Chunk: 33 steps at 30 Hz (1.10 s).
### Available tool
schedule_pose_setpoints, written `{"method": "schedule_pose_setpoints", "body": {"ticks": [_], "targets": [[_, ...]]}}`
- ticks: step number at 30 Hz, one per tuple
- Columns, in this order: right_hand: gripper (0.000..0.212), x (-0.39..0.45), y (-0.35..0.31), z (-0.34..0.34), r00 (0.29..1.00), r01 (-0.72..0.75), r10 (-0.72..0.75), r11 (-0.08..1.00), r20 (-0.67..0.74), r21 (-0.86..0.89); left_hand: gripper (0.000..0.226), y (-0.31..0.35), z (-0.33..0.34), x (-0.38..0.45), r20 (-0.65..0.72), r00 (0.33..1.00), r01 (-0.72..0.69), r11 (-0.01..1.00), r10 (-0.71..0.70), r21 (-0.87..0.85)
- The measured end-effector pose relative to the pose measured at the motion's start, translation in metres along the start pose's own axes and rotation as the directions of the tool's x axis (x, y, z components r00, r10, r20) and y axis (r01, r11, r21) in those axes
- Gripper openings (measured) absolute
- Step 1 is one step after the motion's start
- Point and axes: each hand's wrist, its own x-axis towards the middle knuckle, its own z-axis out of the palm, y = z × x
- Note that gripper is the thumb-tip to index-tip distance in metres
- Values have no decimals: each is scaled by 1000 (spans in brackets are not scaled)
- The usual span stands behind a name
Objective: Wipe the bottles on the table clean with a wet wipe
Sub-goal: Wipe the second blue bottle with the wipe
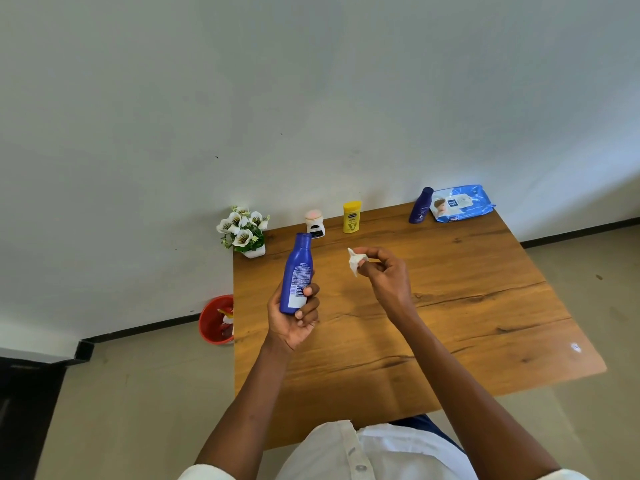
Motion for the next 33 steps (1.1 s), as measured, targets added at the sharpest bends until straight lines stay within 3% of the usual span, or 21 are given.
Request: {"method": "schedule_pose_setpoints", "body": {"ticks": [2, 6, 8, 11, 15, 21, 24, 28, 33], "targets": [[26, -1, -1, 2, 1000, 7, -7, 1000, 11, 3, 51, 1, 2, 0, -43, 999, -14, 999, 15, 30], [26, -1, -4, 2, 1000, -11, 11, 1000, 15, 27, 53, 5, 17, 2, -276, 952, -64, 968, 132, 242], [26, -1, -5, 0, 1000, -17, 17, 1000, 13, 16, 68, 8, 25, 4, -355, 914, -74, 940, 197, 333], [27, 0, -4, -3, 1000, -12, 12, 1000, 8, 11, 85, 12, 34, 8, -337, 913, -63, 895, 231, 442], [28, 1, -6, -1, 1000, -5, 5, 1000, 2, 8, 82, 15, 38, 9, -311, 926, -27, 856, 216, 516], [27, 1, -5, 0, 1000, -10, 10, 1000, -1, 28, 54, 3, 43, 13, -389, 882, 61, 754, 266, 654], [27, 1, -3, -3, 1000, -17, 18, 999, -21, 45, 43, -2, 45, 15, -411, 873, 83, 750, 264, 656], [25, 2, -4, -6, 999, -19, 21, 998, -42, 65, 46, -6, 42, 16, -426, 867, 96, 754, 257, 650], [26, 1, -6, -10, 999, -20, 22, 998, -43, 61, 51, -9, 39, 21, -442, 854, 156, 676, 274, 720]]}}
